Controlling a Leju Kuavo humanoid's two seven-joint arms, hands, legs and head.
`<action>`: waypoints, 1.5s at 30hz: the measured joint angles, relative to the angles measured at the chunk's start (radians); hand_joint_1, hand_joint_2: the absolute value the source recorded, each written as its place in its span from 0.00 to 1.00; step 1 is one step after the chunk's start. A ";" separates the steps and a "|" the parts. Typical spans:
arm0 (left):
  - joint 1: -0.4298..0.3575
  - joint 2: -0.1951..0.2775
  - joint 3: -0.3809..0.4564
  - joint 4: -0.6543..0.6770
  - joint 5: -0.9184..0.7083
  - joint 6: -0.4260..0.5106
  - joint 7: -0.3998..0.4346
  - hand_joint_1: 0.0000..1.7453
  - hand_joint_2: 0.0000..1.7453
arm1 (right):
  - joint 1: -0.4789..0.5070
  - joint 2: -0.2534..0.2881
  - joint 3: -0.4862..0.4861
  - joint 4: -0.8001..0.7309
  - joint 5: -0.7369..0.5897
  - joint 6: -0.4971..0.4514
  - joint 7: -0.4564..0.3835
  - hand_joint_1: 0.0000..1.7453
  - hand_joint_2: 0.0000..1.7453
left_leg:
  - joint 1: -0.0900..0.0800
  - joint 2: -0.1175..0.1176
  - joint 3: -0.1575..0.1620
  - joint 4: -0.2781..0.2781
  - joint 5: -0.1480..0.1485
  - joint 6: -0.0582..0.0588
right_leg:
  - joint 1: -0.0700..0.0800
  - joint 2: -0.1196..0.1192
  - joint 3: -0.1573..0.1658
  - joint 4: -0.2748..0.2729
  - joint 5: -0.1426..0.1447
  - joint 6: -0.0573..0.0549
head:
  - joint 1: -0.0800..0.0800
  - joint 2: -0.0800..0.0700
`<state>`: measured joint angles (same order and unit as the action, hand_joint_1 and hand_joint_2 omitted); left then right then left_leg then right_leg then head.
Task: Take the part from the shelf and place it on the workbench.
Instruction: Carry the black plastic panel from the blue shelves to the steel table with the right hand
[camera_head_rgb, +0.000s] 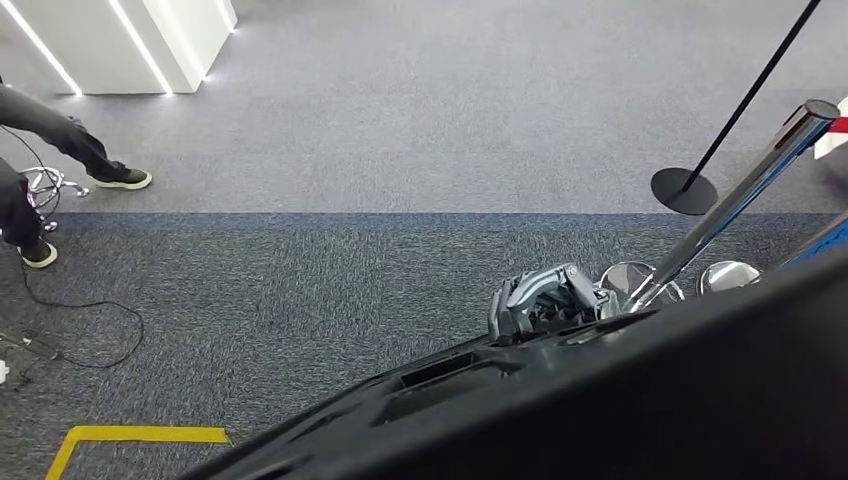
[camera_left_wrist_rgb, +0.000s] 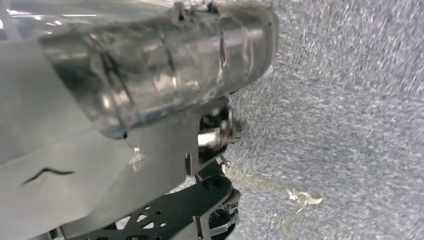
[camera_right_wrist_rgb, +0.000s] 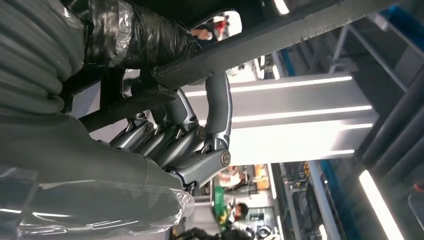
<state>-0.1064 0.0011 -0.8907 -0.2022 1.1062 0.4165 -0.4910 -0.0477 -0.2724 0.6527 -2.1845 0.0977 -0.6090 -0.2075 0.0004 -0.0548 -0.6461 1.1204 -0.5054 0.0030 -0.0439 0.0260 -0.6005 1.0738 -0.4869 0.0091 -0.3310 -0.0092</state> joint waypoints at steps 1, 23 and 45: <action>-0.002 0.000 0.000 0.000 0.000 0.000 0.000 0.00 0.00 | 0.000 0.000 0.000 0.000 -0.002 0.001 -0.002 0.97 1.00 | 0.001 0.024 -0.029 0.054 -0.025 -0.006 | 0.001 -0.012 0.003 -0.001 -0.002 -0.003 | -0.008 0.000; 0.000 -0.018 0.000 -0.001 0.024 0.000 -0.019 0.00 0.00 | 0.002 -0.001 0.000 0.012 0.014 0.013 0.000 0.97 1.00 | -0.002 -0.025 0.056 -0.093 0.048 0.040 | 0.010 0.003 -0.029 0.063 -0.014 0.035 | 0.004 0.000; -0.013 -0.016 0.000 -0.002 0.020 -0.005 -0.010 0.00 0.00 | 0.027 -0.001 0.000 0.009 -0.029 -0.058 -0.029 0.97 1.00 | -0.020 0.081 0.032 -0.110 0.073 0.051 | 0.024 -0.110 0.070 -0.021 -0.054 0.019 | -0.001 0.000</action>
<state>-0.1194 -0.0153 -0.8911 -0.2041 1.1263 0.4119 -0.5007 -0.0207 -0.2738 0.6527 -2.1754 0.0687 -0.6669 -0.2362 -0.0195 0.0262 -0.6137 1.0108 -0.4320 0.0538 -0.0203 -0.0843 -0.5304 1.0529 -0.5407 0.0284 -0.3324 -0.0092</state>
